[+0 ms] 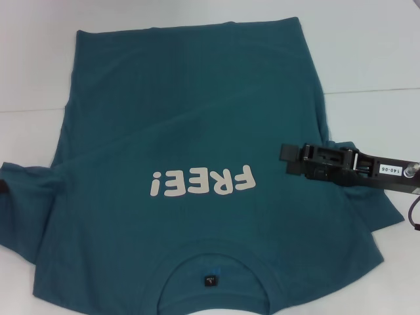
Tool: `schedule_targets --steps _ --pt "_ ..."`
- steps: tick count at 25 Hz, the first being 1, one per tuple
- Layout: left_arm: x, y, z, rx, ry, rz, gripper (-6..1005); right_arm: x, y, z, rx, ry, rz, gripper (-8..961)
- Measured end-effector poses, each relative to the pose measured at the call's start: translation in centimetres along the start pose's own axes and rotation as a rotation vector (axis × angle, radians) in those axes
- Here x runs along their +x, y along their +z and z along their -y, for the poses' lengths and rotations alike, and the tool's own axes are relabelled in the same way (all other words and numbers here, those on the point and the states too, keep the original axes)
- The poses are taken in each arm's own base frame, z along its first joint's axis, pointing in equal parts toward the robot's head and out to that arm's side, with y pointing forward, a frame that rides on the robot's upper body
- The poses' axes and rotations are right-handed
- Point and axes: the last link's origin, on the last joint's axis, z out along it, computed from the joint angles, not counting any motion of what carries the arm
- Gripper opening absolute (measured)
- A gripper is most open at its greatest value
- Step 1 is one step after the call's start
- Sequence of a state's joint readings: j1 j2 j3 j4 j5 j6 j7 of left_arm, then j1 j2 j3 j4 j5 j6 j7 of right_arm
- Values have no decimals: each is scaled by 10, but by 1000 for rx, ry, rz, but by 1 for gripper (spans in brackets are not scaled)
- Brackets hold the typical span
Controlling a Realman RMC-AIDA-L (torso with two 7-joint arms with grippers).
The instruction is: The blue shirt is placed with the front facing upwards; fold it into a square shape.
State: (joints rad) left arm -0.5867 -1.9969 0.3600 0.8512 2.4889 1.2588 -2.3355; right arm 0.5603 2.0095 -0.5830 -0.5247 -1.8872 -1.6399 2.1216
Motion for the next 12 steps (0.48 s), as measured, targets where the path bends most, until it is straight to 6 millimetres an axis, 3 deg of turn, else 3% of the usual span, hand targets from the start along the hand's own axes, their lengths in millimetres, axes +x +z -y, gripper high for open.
schedule_targets --steps 5,9,12 --pt "9 -4 -5 11 18 2 7 -1 1 -1 -4 -2 -2 943" --pt "-2 3 -38 -99 -34 154 8 0 3 -1 -8 0 -3 943" --pt "3 7 -58 -151 -83 196 9 1 3 -1 -9 1 -3 943"
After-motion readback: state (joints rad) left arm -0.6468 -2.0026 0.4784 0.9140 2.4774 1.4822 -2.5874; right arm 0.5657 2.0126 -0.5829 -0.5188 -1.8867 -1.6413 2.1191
